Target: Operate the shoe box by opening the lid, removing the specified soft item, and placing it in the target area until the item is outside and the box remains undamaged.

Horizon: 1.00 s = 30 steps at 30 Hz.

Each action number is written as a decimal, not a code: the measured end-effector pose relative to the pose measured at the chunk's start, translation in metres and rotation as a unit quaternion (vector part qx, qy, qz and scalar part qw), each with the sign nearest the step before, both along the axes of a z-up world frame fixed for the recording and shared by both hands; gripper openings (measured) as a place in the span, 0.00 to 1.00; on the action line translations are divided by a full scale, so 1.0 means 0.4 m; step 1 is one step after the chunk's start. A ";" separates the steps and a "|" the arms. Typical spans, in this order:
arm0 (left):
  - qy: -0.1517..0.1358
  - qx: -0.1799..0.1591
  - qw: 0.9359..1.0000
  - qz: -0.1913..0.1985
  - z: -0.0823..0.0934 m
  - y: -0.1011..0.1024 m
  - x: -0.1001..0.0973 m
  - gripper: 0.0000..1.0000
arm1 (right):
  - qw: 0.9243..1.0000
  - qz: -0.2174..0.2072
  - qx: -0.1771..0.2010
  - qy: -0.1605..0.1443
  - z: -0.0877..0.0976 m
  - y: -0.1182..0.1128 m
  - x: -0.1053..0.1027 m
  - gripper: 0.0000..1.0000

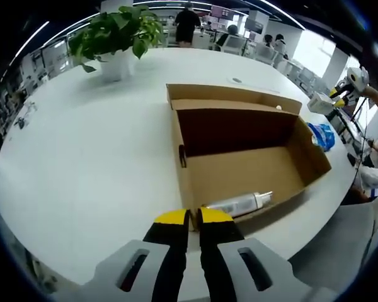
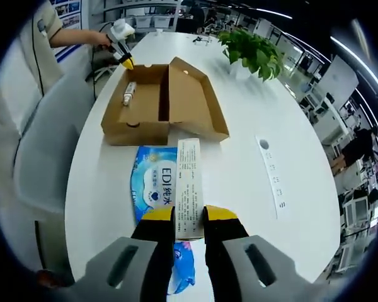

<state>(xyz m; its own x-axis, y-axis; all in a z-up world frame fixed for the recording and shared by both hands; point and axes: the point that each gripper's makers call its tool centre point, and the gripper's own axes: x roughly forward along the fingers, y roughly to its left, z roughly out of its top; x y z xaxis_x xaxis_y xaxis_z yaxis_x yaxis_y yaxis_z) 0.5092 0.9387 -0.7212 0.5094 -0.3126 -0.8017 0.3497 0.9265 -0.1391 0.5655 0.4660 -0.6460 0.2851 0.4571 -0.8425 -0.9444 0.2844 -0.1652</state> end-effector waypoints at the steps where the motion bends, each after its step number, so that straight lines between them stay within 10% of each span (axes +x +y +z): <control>1: 0.000 0.000 1.000 0.000 0.000 0.000 0.000 0.03 | 1.000 -0.001 -0.001 0.001 -0.003 -0.003 -0.002 0.14; 30: 0.005 0.022 1.000 0.004 -0.003 -0.001 -0.001 0.02 | 0.998 -0.007 -0.053 0.036 -0.142 -0.176 0.011 0.14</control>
<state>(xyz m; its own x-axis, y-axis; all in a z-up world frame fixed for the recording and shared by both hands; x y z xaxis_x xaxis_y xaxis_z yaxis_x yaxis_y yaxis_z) 0.5086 0.9382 -0.7222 0.5030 -0.2730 -0.8200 0.3404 0.9347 -0.1024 0.5697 0.3956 -0.7028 0.2284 0.3614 -0.9040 -0.9507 0.2830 -0.1271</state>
